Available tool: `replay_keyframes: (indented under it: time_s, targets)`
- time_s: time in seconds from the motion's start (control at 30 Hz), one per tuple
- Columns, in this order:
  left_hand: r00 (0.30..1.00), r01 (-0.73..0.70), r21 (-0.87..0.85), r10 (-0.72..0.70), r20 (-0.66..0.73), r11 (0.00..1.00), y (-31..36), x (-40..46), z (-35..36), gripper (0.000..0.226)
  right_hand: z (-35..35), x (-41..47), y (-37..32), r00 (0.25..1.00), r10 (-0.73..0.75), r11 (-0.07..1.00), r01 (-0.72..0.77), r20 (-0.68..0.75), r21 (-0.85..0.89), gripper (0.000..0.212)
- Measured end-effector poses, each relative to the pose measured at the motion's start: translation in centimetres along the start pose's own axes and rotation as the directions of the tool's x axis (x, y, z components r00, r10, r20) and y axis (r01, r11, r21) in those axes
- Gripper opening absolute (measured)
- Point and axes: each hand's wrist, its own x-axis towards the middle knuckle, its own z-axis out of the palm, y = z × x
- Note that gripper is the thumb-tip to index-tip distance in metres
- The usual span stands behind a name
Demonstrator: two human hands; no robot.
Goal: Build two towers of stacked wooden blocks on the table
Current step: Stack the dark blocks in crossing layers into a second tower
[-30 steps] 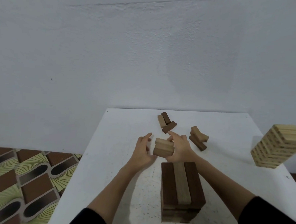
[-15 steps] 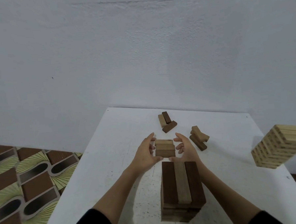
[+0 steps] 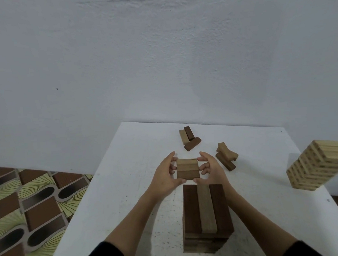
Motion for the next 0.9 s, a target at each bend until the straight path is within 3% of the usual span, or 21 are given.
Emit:
replay_keyframes:
  time_s: [0.3, 0.5, 0.63, 0.9]
  targets:
    - [0.998, -0.019, 0.089, 0.014, 0.058, 0.996, -0.5, 0.3, -0.3, 0.096, -0.3, 0.2, -0.6, 0.994, 0.043, 0.999, -0.041, 0.097, -0.020, 0.108]
    - [0.998, -0.017, 0.088, 0.011, 0.068, 0.996, -0.6, 0.5, -0.4, 0.091, -0.5, 0.2, -0.9, 0.991, 0.020, 0.999, -0.014, 0.133, -0.051, 0.106]
    - [0.997, -0.004, 0.092, -0.003, 0.076, 0.996, -0.8, 0.7, -0.5, 0.091, -0.6, 0.1, -0.9, 0.991, 0.001, 1.000, 0.000, 0.131, -0.006, 0.116]
    - [0.993, 0.013, 0.109, -0.026, 0.114, 0.994, -0.4, 1.1, -0.9, 0.094, -0.9, 0.8, -0.7, 0.973, 0.090, 0.996, -0.087, 0.213, -0.022, 0.101]
